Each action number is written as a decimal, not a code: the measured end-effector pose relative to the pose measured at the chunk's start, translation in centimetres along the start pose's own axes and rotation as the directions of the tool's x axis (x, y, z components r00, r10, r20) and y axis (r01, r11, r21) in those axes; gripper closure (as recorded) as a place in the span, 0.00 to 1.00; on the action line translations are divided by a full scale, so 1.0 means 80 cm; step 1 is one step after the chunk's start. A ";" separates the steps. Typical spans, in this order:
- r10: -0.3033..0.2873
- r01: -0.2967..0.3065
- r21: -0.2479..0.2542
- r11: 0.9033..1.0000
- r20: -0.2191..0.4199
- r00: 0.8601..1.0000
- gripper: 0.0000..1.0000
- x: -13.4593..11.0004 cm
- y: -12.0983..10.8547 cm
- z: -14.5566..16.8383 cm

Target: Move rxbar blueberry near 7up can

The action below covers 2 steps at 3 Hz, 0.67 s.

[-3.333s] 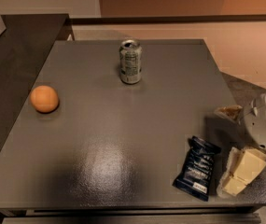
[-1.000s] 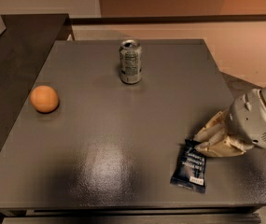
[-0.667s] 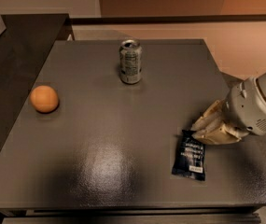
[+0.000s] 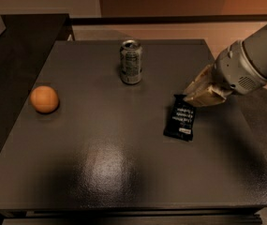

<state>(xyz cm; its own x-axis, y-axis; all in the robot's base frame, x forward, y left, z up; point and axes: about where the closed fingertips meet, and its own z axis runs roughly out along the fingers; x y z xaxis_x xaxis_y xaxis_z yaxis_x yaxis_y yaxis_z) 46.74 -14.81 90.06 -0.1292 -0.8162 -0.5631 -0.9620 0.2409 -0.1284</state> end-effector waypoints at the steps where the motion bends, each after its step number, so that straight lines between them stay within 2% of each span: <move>1: 0.005 -0.005 0.027 1.000 0.020 1.000 1.00 -0.023 -0.049 0.005; 2: 0.009 -0.010 0.042 0.999 0.037 0.999 1.00 -0.043 -0.088 0.017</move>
Offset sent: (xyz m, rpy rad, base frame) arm 0.1208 0.0278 0.0219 0.0537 -0.0536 -0.0452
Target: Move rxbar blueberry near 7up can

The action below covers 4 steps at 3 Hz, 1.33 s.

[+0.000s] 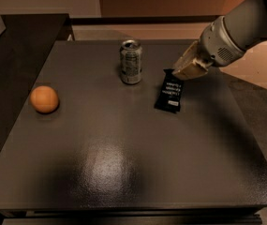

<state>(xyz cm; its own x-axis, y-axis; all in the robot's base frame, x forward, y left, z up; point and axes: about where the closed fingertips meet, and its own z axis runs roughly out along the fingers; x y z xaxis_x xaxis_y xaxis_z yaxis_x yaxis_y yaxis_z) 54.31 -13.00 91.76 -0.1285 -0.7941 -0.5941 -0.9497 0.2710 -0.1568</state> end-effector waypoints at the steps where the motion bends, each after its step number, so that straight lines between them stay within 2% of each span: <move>1: 0.002 -0.002 0.001 1.000 0.013 1.000 1.00 -0.016 -0.032 0.021; 2: -0.001 0.001 -0.007 1.000 0.022 1.000 0.83 -0.029 -0.052 0.044; 3: -0.012 0.013 -0.013 1.000 0.026 1.000 0.59 -0.038 -0.067 0.064; 4: -0.013 0.014 -0.016 1.000 0.026 1.000 0.36 -0.038 -0.066 0.066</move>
Offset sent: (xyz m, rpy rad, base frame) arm 0.0803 0.0394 -0.0124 0.0321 -0.0026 0.0137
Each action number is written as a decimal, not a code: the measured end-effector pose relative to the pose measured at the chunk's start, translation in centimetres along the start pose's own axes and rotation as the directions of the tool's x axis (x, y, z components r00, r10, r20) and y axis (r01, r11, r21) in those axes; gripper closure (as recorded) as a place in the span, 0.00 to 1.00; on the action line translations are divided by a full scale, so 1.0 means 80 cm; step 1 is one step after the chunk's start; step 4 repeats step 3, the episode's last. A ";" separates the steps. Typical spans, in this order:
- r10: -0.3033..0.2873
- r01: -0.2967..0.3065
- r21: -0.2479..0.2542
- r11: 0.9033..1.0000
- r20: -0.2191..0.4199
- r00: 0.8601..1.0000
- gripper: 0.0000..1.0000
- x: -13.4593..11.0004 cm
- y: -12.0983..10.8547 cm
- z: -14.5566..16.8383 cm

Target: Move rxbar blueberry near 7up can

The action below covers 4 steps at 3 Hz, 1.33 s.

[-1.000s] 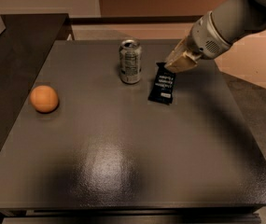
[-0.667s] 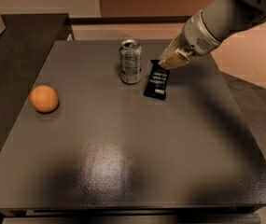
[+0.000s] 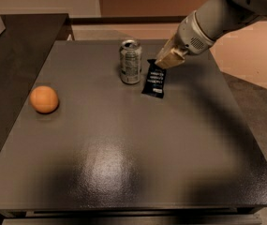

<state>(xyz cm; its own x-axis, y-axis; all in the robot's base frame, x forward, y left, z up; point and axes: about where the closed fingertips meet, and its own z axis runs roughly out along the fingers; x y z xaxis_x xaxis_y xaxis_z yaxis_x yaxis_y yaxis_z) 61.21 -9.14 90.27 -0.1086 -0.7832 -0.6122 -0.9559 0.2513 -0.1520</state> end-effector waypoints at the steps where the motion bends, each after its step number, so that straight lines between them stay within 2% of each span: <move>1: -0.001 0.001 -0.004 1.000 0.000 1.000 0.13 -0.001 0.001 0.003; 2: -0.003 0.003 -0.007 1.000 0.000 1.000 0.00 -0.002 0.002 0.005; 4: -0.003 0.003 -0.007 1.000 0.000 1.000 0.00 -0.002 0.002 0.005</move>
Offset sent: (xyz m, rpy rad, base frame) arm 0.0000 0.0017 -0.0011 0.0000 0.0020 0.0030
